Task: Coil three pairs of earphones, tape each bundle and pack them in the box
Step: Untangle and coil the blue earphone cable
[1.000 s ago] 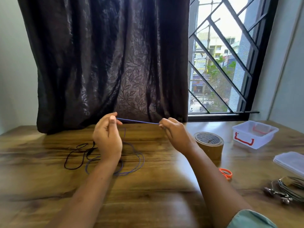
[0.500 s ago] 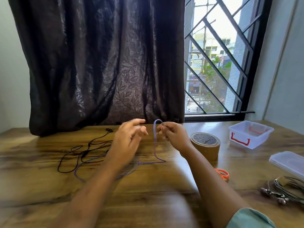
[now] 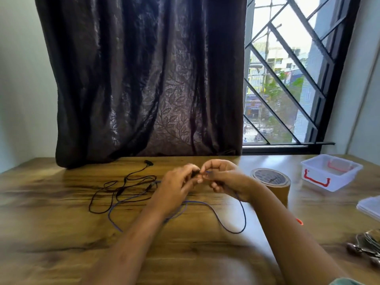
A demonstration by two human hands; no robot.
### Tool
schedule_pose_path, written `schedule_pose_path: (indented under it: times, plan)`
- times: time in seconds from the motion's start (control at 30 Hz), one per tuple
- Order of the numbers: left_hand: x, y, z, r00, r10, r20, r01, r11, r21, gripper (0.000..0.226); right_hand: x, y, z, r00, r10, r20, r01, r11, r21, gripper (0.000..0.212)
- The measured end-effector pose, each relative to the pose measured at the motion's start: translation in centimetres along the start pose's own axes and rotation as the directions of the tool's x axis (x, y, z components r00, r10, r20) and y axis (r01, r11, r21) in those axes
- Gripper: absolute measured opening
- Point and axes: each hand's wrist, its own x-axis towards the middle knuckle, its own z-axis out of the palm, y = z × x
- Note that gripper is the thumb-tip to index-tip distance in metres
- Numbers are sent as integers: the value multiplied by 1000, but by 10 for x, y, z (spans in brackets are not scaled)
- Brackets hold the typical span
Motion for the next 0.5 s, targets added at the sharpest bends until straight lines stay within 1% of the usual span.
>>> schedule_pose_path:
  times: [0.07,0.1,0.13,0.17,0.2,0.23,0.27,0.3,0.33,0.37,0.4,0.43,0.47,0.5]
  plan:
    - [-1,2,0,1000,3,7,-3,1000,-29,7,-3,4,-4,997,-22,-78,6,981,-193,16]
    - [-1,2,-1,999,-34,-10,33,998,-62,10,-6,5,-7,992,-42,-117,10,965,-264,14]
    - [-1,1,-2,993,-111,-34,105,985,-138,15,-9,6,-10,983,-69,-170,11,948,-318,14]
    - [1,1,-4,975,-220,-40,202,943,-265,20,-12,7,-15,964,-113,-239,19,932,-363,18]
    - [3,2,-6,942,-336,-11,300,855,-424,22,-14,9,-22,932,-168,-320,30,919,-394,24]
    - [5,5,-6,900,-432,56,383,724,-574,25,-15,10,-28,894,-221,-391,49,913,-404,29]
    - [6,9,-5,861,-488,141,438,574,-692,27,-14,11,-33,858,-263,-441,69,910,-409,31]
    - [7,15,-4,835,-503,223,467,433,-771,29,-11,11,-34,833,-296,-468,79,900,-429,31]
    - [8,22,-4,823,-483,300,481,309,-821,31,-7,13,-33,817,-321,-480,68,879,-472,31]
    - [7,29,-3,821,-435,371,494,213,-843,34,-3,15,-29,806,-351,-476,42,837,-546,31]
    - [5,35,-3,822,-371,431,512,153,-845,36,1,20,-25,804,-386,-452,6,766,-643,29]
    - [4,41,-3,824,-296,484,536,128,-835,37,5,25,-21,815,-412,-408,-39,663,-748,25]
    - [3,46,-4,823,-211,528,559,128,-820,36,6,30,-17,832,-415,-367,-95,545,-833,18]
    - [2,50,-5,821,-124,557,571,143,-809,30,6,32,-13,843,-406,-353,-147,457,-877,11]
